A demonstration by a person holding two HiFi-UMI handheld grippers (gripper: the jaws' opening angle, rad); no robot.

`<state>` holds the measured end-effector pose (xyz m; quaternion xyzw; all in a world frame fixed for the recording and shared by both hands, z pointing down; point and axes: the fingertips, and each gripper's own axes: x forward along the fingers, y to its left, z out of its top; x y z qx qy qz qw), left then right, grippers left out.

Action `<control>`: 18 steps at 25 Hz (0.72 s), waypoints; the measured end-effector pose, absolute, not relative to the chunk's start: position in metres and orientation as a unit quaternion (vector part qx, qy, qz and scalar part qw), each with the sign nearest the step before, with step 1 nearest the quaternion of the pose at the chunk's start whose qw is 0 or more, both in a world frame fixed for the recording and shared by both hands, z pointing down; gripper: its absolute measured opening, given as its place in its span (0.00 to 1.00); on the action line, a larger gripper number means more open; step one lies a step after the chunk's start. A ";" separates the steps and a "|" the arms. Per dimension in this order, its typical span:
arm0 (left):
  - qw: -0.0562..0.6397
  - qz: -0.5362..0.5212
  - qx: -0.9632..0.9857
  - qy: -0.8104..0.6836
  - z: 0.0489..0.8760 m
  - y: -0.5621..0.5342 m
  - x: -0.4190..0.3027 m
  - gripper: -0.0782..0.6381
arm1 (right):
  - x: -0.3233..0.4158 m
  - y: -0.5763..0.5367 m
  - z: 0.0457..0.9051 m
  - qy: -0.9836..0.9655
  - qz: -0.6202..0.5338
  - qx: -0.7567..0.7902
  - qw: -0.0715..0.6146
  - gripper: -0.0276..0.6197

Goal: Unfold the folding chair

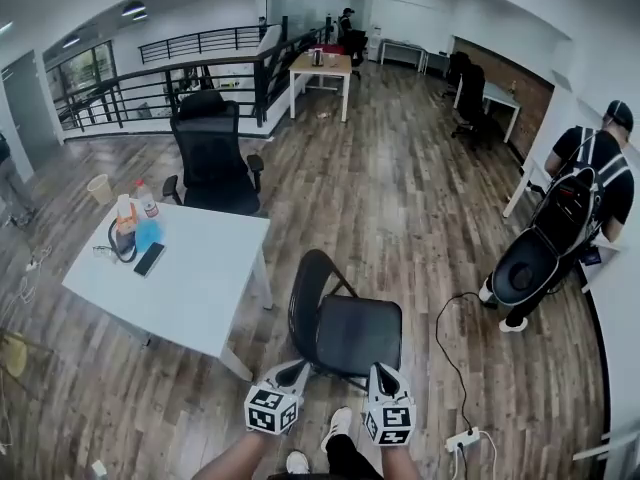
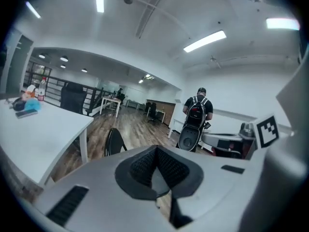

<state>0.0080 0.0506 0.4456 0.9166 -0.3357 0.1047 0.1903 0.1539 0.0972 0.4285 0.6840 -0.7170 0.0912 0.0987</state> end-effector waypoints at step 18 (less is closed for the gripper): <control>0.137 0.084 0.916 -0.367 0.382 0.159 0.016 0.12 | 0.141 0.209 0.377 -0.730 0.037 0.674 0.107 0.06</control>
